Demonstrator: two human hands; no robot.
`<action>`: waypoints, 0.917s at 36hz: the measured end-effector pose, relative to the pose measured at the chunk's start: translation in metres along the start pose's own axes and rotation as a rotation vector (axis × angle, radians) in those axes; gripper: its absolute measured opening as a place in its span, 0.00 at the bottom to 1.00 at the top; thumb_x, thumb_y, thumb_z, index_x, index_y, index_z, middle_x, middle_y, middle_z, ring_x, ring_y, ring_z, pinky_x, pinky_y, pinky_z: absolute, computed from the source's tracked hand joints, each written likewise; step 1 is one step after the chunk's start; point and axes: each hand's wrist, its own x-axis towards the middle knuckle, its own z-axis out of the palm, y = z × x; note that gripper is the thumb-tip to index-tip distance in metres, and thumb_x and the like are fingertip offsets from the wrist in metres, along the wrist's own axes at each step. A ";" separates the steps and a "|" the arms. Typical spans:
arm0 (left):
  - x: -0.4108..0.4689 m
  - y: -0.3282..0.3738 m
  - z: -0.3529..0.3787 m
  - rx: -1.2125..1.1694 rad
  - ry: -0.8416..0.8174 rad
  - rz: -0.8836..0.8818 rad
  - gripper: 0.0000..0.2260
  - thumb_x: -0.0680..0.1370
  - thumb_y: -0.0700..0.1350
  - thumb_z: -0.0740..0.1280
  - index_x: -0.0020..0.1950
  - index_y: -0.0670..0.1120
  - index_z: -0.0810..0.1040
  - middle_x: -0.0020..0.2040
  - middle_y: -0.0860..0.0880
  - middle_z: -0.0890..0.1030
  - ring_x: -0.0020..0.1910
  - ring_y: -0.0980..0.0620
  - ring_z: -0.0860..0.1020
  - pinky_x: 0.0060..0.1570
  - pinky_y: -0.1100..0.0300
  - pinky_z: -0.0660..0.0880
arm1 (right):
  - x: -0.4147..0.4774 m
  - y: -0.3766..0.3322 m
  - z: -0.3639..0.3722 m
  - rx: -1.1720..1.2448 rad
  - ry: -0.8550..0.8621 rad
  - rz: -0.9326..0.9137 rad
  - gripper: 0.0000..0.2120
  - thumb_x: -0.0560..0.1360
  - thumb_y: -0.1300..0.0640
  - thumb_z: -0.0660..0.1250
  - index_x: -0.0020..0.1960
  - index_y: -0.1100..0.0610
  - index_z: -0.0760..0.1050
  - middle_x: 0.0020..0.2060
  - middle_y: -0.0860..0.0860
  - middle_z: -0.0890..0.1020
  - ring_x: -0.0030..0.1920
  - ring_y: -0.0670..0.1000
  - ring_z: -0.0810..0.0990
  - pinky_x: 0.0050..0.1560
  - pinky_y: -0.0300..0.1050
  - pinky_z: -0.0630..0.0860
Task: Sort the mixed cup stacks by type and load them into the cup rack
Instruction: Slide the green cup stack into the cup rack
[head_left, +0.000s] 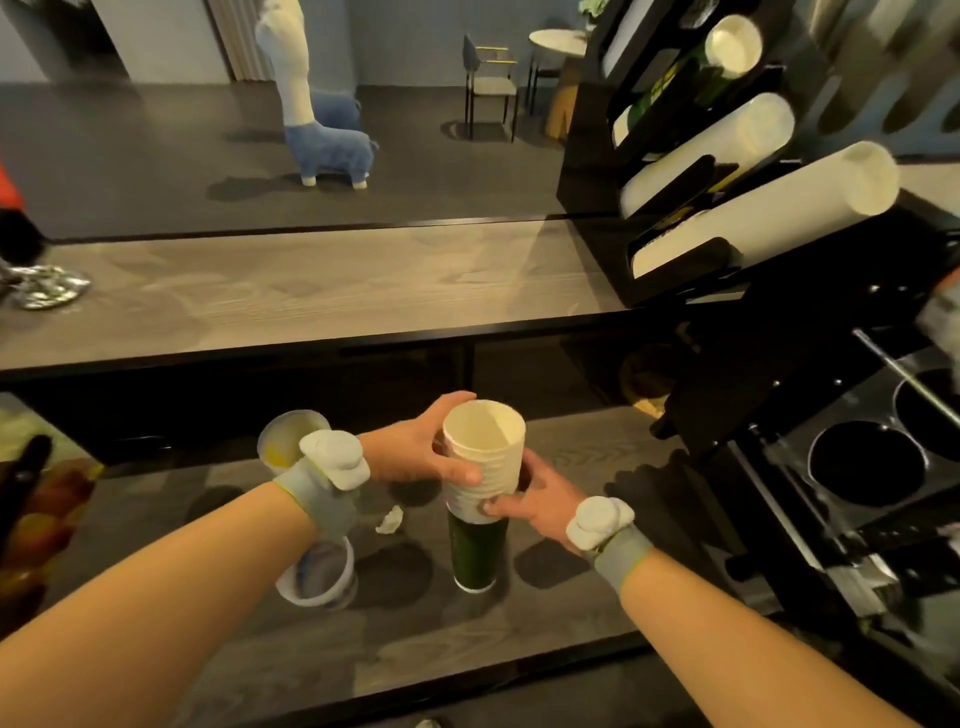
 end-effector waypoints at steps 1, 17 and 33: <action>0.002 0.009 -0.008 -0.036 0.008 0.046 0.52 0.62 0.59 0.81 0.76 0.59 0.52 0.71 0.54 0.68 0.72 0.50 0.68 0.72 0.44 0.66 | 0.000 -0.011 -0.009 0.026 0.033 -0.013 0.42 0.61 0.50 0.81 0.72 0.47 0.68 0.62 0.46 0.80 0.63 0.50 0.77 0.66 0.56 0.74; 0.018 0.133 -0.065 -0.076 0.247 0.428 0.57 0.58 0.57 0.81 0.73 0.72 0.43 0.73 0.50 0.71 0.71 0.50 0.70 0.72 0.45 0.66 | -0.028 -0.162 -0.083 0.366 0.305 -0.323 0.39 0.63 0.43 0.79 0.68 0.56 0.70 0.59 0.50 0.83 0.61 0.48 0.80 0.67 0.52 0.73; 0.029 0.197 -0.112 -0.530 0.294 0.632 0.51 0.63 0.50 0.80 0.74 0.70 0.50 0.66 0.47 0.76 0.62 0.47 0.79 0.52 0.46 0.81 | -0.059 -0.159 -0.095 0.316 0.191 -0.162 0.33 0.66 0.57 0.79 0.67 0.59 0.69 0.60 0.59 0.81 0.58 0.59 0.83 0.62 0.58 0.77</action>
